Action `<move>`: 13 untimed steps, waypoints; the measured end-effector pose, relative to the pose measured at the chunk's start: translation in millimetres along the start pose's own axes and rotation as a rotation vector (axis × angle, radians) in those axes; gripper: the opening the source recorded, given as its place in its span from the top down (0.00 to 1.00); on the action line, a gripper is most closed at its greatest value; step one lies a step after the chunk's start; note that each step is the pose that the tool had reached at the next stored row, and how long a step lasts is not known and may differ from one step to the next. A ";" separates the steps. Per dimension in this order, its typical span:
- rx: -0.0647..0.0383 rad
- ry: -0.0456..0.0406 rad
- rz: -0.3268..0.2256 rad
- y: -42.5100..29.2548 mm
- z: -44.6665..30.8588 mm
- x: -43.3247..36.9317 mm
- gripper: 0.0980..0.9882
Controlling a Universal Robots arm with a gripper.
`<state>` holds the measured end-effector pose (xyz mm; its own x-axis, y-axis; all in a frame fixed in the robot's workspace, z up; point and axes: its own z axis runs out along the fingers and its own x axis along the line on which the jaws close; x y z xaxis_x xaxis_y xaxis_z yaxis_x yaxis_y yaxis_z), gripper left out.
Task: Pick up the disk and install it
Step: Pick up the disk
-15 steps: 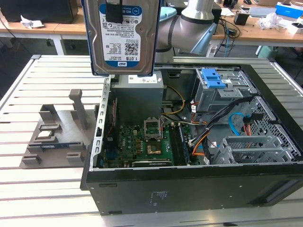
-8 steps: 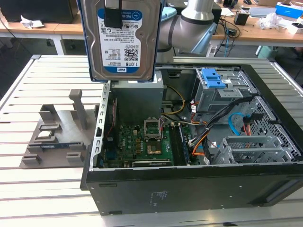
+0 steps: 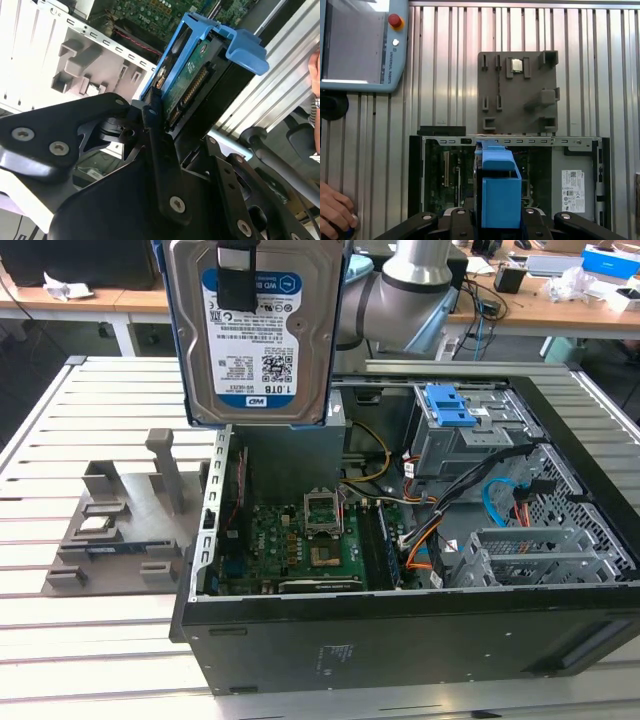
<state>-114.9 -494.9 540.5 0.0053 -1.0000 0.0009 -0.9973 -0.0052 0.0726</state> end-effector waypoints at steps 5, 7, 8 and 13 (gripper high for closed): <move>0.000 0.0002 0.000 0.0 0.0 13.8 0.70; 0.000 0.0004 0.000 0.1 0.1 22.5 0.70; 0.000 0.0005 0.000 0.1 0.1 25.0 0.70; 0.000 0.0005 0.000 -1.3 0.3 34.0 0.70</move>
<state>-113.5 -528.9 540.1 0.0053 -1.0000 0.0014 -0.9974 -0.0052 0.0725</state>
